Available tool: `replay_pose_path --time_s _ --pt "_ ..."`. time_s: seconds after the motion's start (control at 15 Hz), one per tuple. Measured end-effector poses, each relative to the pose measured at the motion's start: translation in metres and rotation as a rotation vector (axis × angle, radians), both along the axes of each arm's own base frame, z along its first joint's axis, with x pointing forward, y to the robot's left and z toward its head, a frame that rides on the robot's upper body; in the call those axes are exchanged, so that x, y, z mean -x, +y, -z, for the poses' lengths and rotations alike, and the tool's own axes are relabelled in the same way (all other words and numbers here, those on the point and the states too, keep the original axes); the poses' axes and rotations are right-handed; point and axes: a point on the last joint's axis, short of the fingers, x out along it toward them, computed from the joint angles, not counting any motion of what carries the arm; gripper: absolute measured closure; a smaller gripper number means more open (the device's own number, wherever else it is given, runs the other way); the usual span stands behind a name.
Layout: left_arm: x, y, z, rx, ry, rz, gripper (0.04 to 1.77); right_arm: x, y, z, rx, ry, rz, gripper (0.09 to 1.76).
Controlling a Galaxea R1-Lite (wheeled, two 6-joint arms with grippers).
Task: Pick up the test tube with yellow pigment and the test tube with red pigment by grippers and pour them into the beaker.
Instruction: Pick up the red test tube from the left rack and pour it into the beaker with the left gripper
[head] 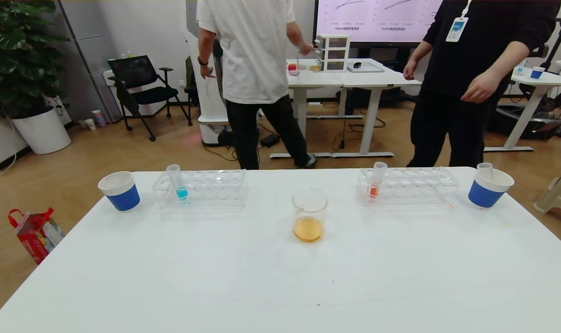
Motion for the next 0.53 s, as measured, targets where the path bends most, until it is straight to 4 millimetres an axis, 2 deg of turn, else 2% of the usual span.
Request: replay_pose_path --time_s 0.53 --pt "-0.0010 0.0000 0.0036 0.026 0.014 0.001 0.08 0.0000 0.0000 0.0000 -0.001 0.000 0.001 0.11"
